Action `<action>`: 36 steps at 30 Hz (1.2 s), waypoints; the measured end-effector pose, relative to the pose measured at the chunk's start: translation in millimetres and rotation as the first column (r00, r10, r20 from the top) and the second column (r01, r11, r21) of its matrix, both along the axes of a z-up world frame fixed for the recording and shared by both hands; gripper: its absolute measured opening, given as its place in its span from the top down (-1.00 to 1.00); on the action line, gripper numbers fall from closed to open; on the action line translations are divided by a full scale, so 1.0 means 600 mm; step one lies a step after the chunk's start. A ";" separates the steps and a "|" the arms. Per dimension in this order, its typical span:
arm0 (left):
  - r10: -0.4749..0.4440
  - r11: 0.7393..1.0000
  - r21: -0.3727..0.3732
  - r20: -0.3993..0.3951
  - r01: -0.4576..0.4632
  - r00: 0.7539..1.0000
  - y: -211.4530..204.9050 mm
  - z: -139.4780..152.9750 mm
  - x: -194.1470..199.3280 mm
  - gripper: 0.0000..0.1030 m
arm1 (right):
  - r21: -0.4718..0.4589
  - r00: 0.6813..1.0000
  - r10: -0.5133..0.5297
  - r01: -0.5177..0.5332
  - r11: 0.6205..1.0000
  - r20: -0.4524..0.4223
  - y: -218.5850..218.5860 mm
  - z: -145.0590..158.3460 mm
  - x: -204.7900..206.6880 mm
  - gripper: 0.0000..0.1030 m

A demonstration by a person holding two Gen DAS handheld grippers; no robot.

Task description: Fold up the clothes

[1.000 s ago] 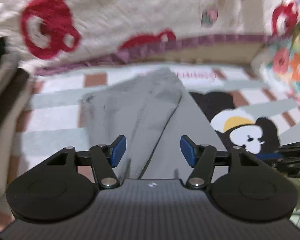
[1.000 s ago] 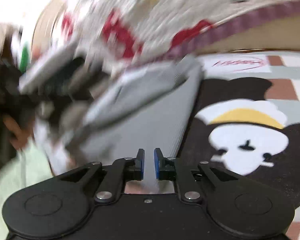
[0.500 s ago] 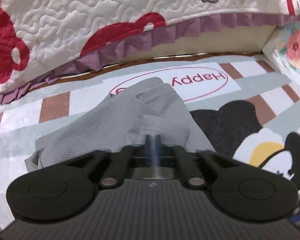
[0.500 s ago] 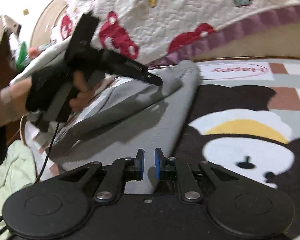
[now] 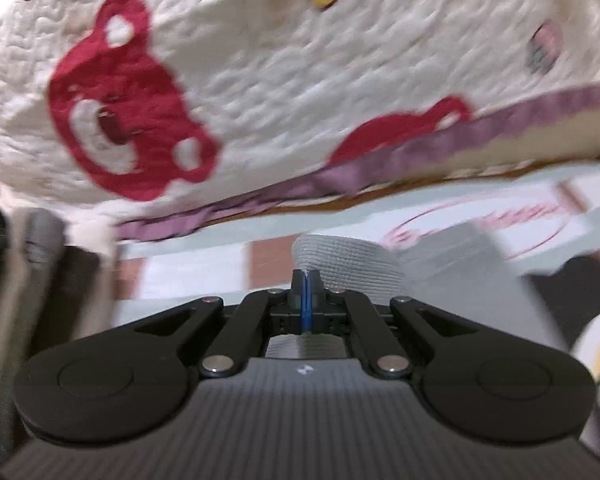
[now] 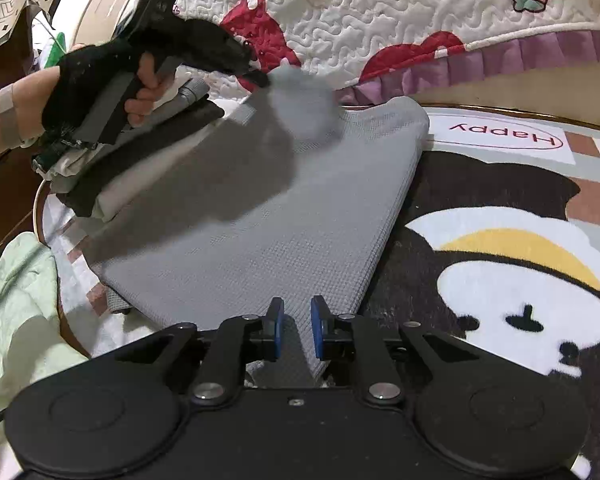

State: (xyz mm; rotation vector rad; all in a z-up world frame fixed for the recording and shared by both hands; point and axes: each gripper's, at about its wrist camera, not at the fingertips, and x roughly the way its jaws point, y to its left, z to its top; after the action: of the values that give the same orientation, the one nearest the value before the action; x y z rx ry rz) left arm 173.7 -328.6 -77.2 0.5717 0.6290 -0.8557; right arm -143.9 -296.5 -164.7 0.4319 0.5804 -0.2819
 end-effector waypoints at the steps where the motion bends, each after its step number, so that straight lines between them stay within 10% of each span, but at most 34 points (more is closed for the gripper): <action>1: 0.015 0.999 0.033 0.013 -0.015 1.000 0.003 -0.008 0.009 1.00 | -0.006 1.000 0.001 -0.001 1.000 -0.004 0.002 -0.001 0.001 0.64; 8: 0.192 0.981 0.012 -0.005 -0.192 0.981 0.045 -0.038 0.023 0.80 | -0.049 1.000 0.012 -0.013 0.999 -0.018 0.020 0.002 0.002 0.41; 13: 0.007 0.986 -0.161 -0.189 -0.038 0.982 0.138 -0.009 -0.045 0.47 | 0.019 0.998 -0.048 0.048 0.999 -0.029 0.013 0.012 -0.025 -0.03; 16: -0.019 0.998 -0.070 -0.241 0.002 0.970 0.177 -0.037 -0.084 0.47 | 0.140 0.993 -0.110 0.113 0.984 -0.033 -0.006 0.003 -0.046 -0.04; 20: 0.039 0.998 0.046 -0.161 -0.032 0.986 0.226 -0.075 -0.100 0.43 | 0.368 0.988 -0.155 0.141 0.919 0.010 -0.033 -0.018 -0.068 -0.04; 29: -0.054 0.991 -0.124 -0.084 0.044 0.995 0.297 -0.033 -0.143 0.36 | 0.660 0.978 -0.201 0.113 0.743 0.059 -0.042 -0.056 -0.059 -0.26; 31: -0.106 0.979 -0.183 -0.051 0.095 0.993 0.314 -0.012 -0.171 0.19 | 0.666 0.978 -0.199 0.112 0.737 0.055 -0.043 -0.056 -0.046 -0.25; 33: -0.163 0.962 -0.228 -0.050 0.148 0.985 0.327 0.004 -0.198 0.10 | 0.648 0.981 -0.189 0.112 0.753 0.050 -0.043 -0.051 -0.033 0.48; 36: -0.250 0.939 -0.255 -0.040 0.232 0.967 0.341 0.022 -0.240 0.09 | 0.630 0.980 -0.176 0.082 0.772 0.088 -0.050 -0.033 -0.021 0.66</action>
State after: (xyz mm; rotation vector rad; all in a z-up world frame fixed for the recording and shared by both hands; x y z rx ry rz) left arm 29.6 -124.2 -63.7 0.3959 0.5123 -1.1728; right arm -156.3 -326.3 -184.7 1.1389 0.4934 -0.1796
